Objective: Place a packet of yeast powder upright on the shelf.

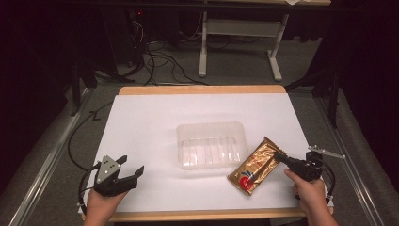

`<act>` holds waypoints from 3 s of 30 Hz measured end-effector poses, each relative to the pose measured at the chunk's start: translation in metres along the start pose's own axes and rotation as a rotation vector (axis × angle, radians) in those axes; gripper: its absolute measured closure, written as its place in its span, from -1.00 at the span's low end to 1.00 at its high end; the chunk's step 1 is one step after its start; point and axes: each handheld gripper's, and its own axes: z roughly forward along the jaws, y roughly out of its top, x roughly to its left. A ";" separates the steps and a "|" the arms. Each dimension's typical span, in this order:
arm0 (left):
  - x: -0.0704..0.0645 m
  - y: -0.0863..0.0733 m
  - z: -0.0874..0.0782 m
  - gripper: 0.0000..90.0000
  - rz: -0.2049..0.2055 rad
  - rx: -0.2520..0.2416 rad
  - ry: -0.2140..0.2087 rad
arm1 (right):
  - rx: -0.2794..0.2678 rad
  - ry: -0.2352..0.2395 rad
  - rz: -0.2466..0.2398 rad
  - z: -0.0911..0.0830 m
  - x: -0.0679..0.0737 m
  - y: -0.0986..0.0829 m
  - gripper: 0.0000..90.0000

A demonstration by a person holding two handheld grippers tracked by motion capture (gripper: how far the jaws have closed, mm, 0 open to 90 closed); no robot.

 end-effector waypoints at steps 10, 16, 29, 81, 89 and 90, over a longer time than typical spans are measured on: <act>0.000 0.000 0.000 -0.38 -0.003 -0.002 -0.007 | -0.122 -0.019 -0.199 -0.018 0.031 0.011 1.00; 0.001 0.000 0.000 -0.38 -0.005 -0.008 -0.005 | -0.197 -0.044 -0.276 -0.031 0.042 0.019 1.00; 0.000 0.000 0.001 -0.38 0.004 -0.004 -0.002 | -0.338 -0.169 -0.400 -0.046 0.062 0.028 1.00; 0.000 -0.003 -0.003 -0.37 0.006 0.009 0.009 | -0.390 -0.073 -0.291 -0.028 0.073 0.029 1.00; 0.001 -0.004 -0.003 -0.37 0.005 0.009 0.009 | -0.413 -0.077 -0.321 -0.034 0.085 0.035 1.00; 0.001 -0.004 -0.004 -0.37 0.004 0.009 0.009 | -0.418 -0.077 -0.320 -0.035 0.085 0.036 1.00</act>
